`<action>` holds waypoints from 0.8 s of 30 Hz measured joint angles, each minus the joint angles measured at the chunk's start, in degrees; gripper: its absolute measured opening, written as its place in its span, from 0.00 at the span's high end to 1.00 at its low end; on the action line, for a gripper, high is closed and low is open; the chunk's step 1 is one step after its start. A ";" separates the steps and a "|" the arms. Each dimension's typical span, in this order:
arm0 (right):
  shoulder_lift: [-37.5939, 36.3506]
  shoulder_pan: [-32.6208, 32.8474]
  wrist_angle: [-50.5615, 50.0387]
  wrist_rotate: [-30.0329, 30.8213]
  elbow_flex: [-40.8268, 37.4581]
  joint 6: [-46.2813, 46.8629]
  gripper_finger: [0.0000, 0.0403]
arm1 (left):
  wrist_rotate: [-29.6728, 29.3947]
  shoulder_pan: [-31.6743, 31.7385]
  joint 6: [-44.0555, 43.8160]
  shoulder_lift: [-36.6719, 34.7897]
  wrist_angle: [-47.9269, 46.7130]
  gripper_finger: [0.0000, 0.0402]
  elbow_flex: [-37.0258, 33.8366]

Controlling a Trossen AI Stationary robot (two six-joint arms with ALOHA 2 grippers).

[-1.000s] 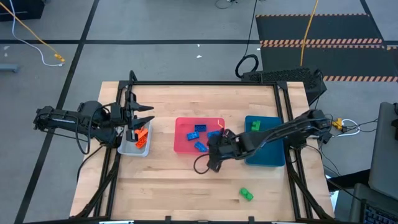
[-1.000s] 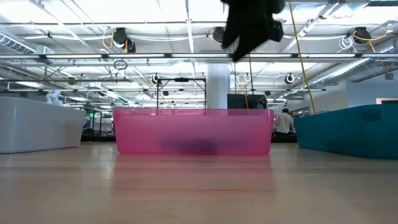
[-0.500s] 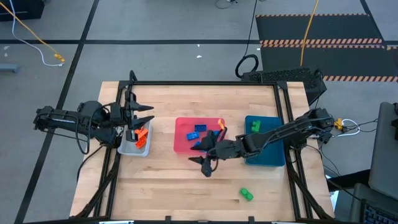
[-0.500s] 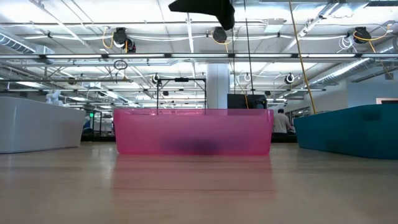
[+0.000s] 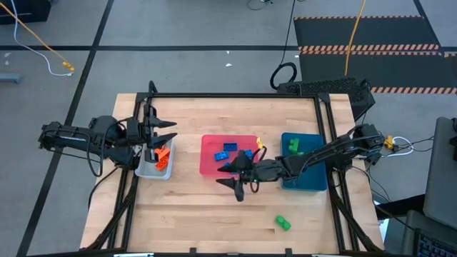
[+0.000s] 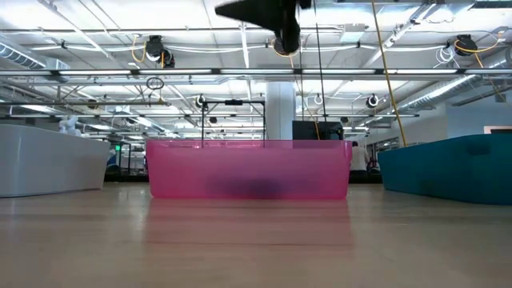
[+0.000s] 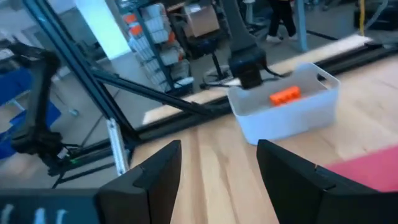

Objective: Sort & place blocks by color
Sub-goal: Put the green game piece into the blue bin

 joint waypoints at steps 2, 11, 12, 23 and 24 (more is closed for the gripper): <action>-0.52 0.00 -2.97 0.13 -0.17 0.79 0.49 | 0.01 0.00 -0.32 0.01 -0.26 0.62 0.00; -1.90 4.54 -25.68 1.01 0.60 14.76 0.49 | 0.01 -0.02 -2.90 0.83 -1.68 0.62 0.07; -1.90 5.57 -26.67 0.89 0.60 16.43 0.49 | 0.01 0.00 -3.15 0.94 -1.73 0.62 0.07; -3.21 14.32 -50.32 -18.18 0.68 46.02 0.50 | 0.02 -0.10 -7.14 4.81 -3.15 0.62 0.07; -3.33 15.01 -52.66 -21.07 0.68 48.87 0.50 | 0.03 -0.09 -7.46 4.94 -3.53 0.62 0.07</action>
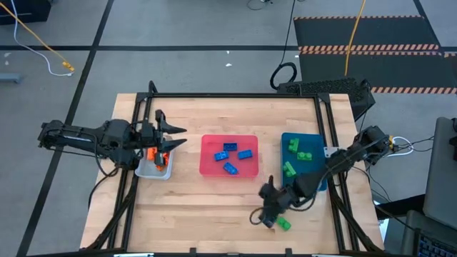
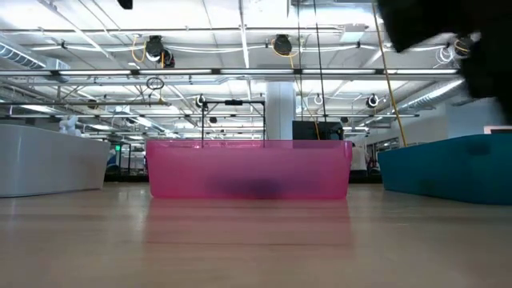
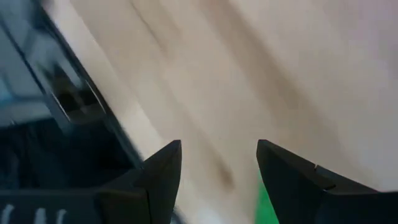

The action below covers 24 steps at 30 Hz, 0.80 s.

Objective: Sort & place blocks by color
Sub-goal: Put the green game piece into the blue bin

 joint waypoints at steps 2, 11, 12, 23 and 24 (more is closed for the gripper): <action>-0.72 1.42 -4.05 -5.02 0.00 5.13 0.50 | 0.00 -0.02 -0.40 0.53 -0.53 0.62 0.00; -7.02 5.98 -10.54 -2.06 0.00 17.19 0.50 | -0.02 0.01 -0.43 0.58 -3.73 0.62 0.00; -7.41 6.26 -10.81 -0.73 0.00 17.37 0.50 | -0.02 0.02 -0.24 0.54 -3.49 0.62 0.00; -7.38 12.90 -11.50 4.88 0.00 23.05 0.50 | -0.44 0.02 2.82 0.21 -1.04 0.62 -0.02; -7.40 13.84 -11.47 6.07 0.00 23.79 0.50 | -0.48 0.02 2.69 0.19 -0.75 0.62 -0.01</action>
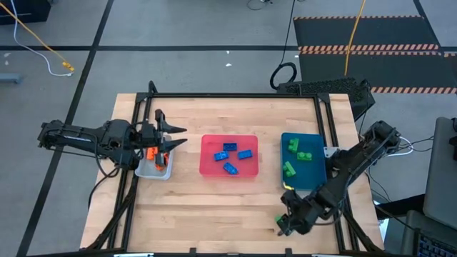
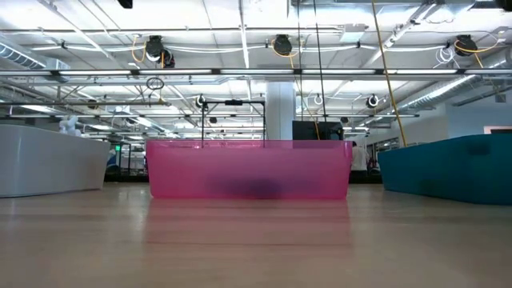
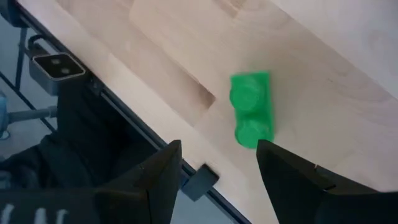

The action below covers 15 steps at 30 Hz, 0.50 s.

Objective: Sort & place blocks by color
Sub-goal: Put the green game piece into the blue bin

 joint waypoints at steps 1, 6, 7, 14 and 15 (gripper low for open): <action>0.00 0.90 -0.08 1.12 0.00 0.83 0.50 | 0.00 0.00 -0.14 0.02 0.08 0.62 -0.01; 0.17 4.47 -4.27 6.39 0.00 3.75 0.50 | 0.01 0.00 -2.81 0.07 -0.96 0.62 -0.01; 0.52 4.73 -5.66 7.15 0.01 3.81 0.50 | 0.00 0.00 -3.56 0.11 -1.62 0.62 -0.01; 3.82 3.45 -11.97 5.67 0.00 -3.69 0.50 | 0.01 0.00 -8.24 0.13 -3.86 0.62 -0.01; 3.87 3.10 -11.32 5.85 -0.02 -5.49 0.50 | 0.01 0.00 -8.73 0.13 -4.35 0.62 -0.01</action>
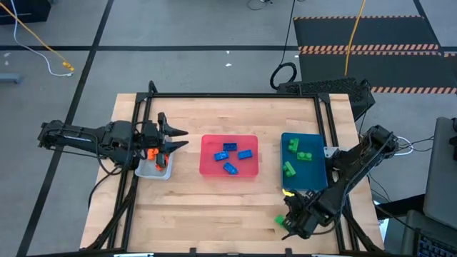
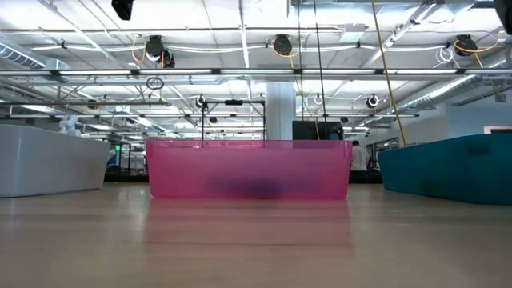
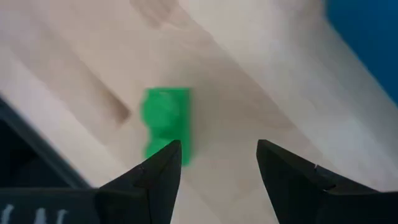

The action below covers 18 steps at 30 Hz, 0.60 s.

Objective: Sort & place blocks by color
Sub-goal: Put the green game piece into the blue bin

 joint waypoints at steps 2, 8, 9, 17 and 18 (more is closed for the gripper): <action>-0.14 -0.74 1.39 0.02 0.01 -2.69 0.50 | 0.01 0.00 -0.69 0.00 -0.38 0.62 0.00; -0.09 -1.88 3.09 0.20 0.02 -9.09 0.50 | -0.01 0.00 -1.58 0.00 -0.33 0.62 0.00; 0.09 -1.98 3.07 0.21 0.02 -9.68 0.50 | -0.01 0.00 -1.59 0.00 -0.34 0.62 0.00; 4.31 -2.20 6.08 -0.41 0.01 -17.06 0.50 | -4.06 0.69 -1.99 0.00 -0.22 0.62 -0.02; 4.78 -2.20 6.98 -0.88 0.00 -18.34 0.50 | -4.16 1.10 -2.38 0.00 -0.09 0.62 -0.02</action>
